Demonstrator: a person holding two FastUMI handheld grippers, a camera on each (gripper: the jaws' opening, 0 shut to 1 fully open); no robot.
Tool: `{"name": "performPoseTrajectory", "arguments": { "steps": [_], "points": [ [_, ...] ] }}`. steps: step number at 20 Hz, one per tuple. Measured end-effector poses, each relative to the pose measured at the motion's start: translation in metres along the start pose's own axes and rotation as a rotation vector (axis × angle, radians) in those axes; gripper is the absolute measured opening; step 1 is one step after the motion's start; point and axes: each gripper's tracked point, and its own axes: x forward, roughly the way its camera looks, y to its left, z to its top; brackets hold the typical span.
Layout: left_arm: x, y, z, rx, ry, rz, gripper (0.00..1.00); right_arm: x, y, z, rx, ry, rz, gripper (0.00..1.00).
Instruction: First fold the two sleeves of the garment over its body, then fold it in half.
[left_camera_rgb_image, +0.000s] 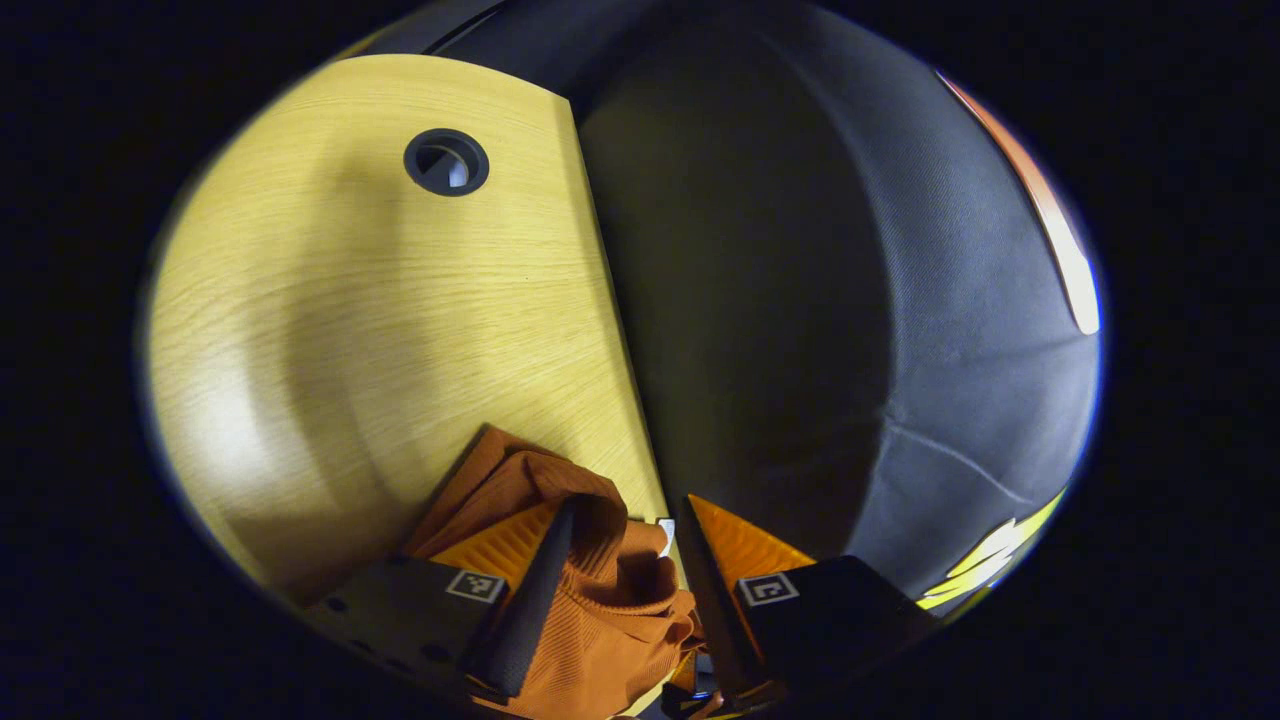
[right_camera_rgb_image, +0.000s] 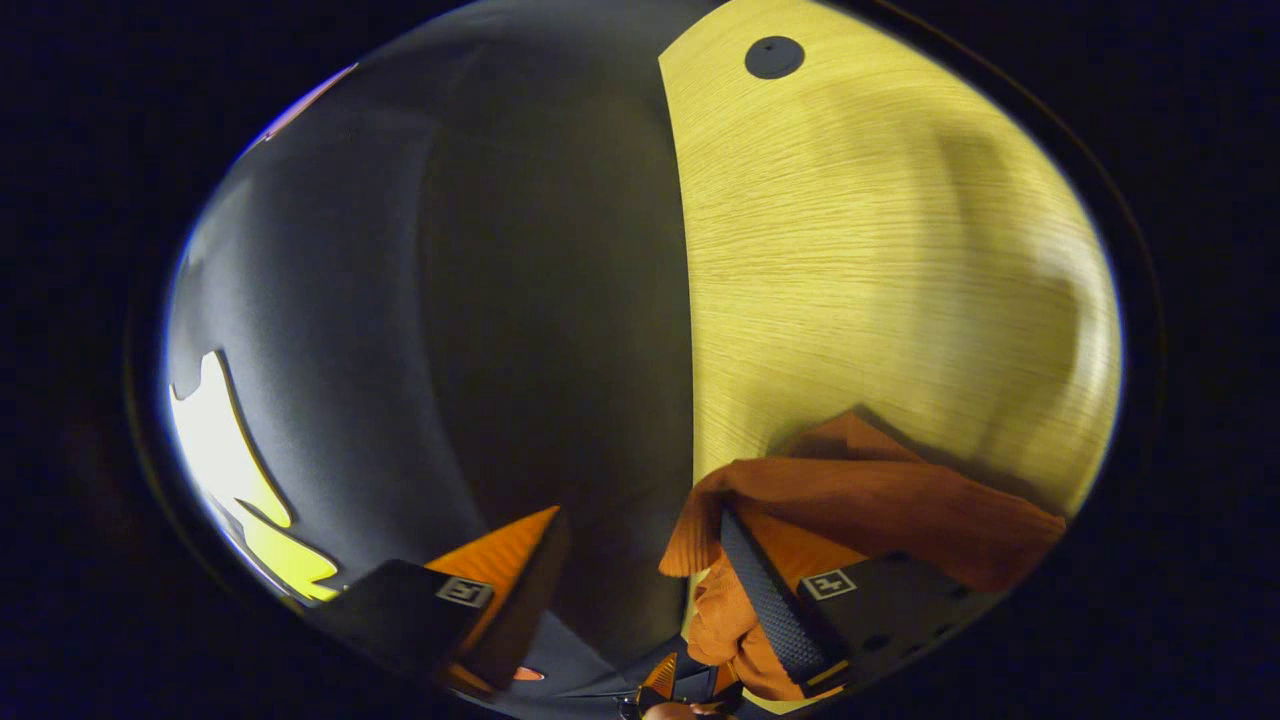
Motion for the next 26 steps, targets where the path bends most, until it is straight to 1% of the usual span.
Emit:
{"name": "performPoseTrajectory", "arguments": {
  "steps": [2,3,4,5,6,7,8,9,10,11,14,15,16,17,18,20,21,22,23,24,26],
  "points": [
    [0.001,-0.005,0.002,0.001,-0.01,-0.004,0.77,-0.003,0.011,-0.004,-0.039,0.012,0.018,0.91],
    [0.001,-0.009,0.002,0.003,-0.011,-0.012,0.92,-0.008,0.019,-0.009,-0.056,0.018,0.023,0.91],
    [0.0,-0.012,0.002,0.005,-0.011,-0.02,0.8,-0.012,0.026,-0.013,-0.074,0.027,0.028,0.91],
    [0.0,-0.017,0.003,0.005,-0.011,-0.031,0.93,-0.016,0.031,-0.015,-0.088,0.037,0.043,0.91],
    [-0.004,-0.026,0.004,0.004,-0.016,-0.054,0.83,-0.022,0.04,-0.018,-0.105,0.046,0.057,0.91],
    [-0.008,-0.039,0.007,0.002,-0.024,-0.086,0.96,-0.028,0.051,-0.025,-0.131,0.05,0.067,0.95],
    [-0.013,-0.053,0.011,0.0,-0.034,-0.123,0.88,-0.034,0.059,-0.029,-0.164,0.053,0.071,0.95],
    [-0.019,-0.065,0.016,0.005,-0.039,-0.15,0.92,-0.042,0.069,-0.034,-0.204,0.055,0.074,0.95],
    [-0.027,-0.076,0.017,0.026,-0.038,-0.166,1.0,-0.05,0.079,-0.037,-0.25,0.054,0.081,0.95],
    [-0.034,-0.085,0.019,0.06,-0.04,-0.165,0.96,-0.057,0.087,-0.041,-0.295,0.048,0.089,0.96],
    [-0.064,-0.104,0.025,0.163,-0.047,-0.152,0.97,-0.079,0.117,-0.057,-0.434,0.035,0.106,0.96],
    [-0.075,-0.112,0.024,0.198,-0.053,-0.143,1.0,-0.088,0.125,-0.064,-0.493,0.024,0.108,0.96],
    [-0.088,-0.116,0.026,0.239,-0.055,-0.131,0.97,-0.098,0.134,-0.069,-0.554,0.006,0.109,0.96],
    [-0.101,-0.121,0.025,0.285,-0.058,-0.116,1.0,-0.107,0.144,-0.074,-0.62,-0.013,0.106,0.96],
    [-0.116,-0.126,0.028,0.344,-0.073,-0.104,0.98,-0.12,0.153,-0.079,-0.685,-0.035,0.111,0.96],
    [-0.145,-0.137,0.038,0.482,-0.156,-0.067,0.98,-0.145,0.169,-0.086,-0.835,-0.081,0.1,0.96],
    [-0.162,-0.145,0.039,0.55,-0.18,-0.072,0.98,-0.158,0.177,-0.089,-0.911,-0.111,0.101,0.96],
    [-0.178,-0.151,0.037,0.617,-0.191,-0.073,0.98,-0.169,0.182,-0.09,-0.991,-0.146,0.082,0.96],
    [-0.195,-0.155,0.033,0.685,-0.202,-0.066,0.98,-0.183,0.188,-0.093,-1.062,-0.176,0.085,0.97],
    [-0.21,-0.155,0.033,0.752,-0.222,-0.046,0.98,-0.199,0.193,-0.096,-1.132,-0.208,0.078,0.96],
    [-0.239,-0.154,0.025,0.871,-0.256,-0.024,0.98,-0.224,0.205,-0.106,-1.241,-0.279,0.074,0.96]
  ]
}}
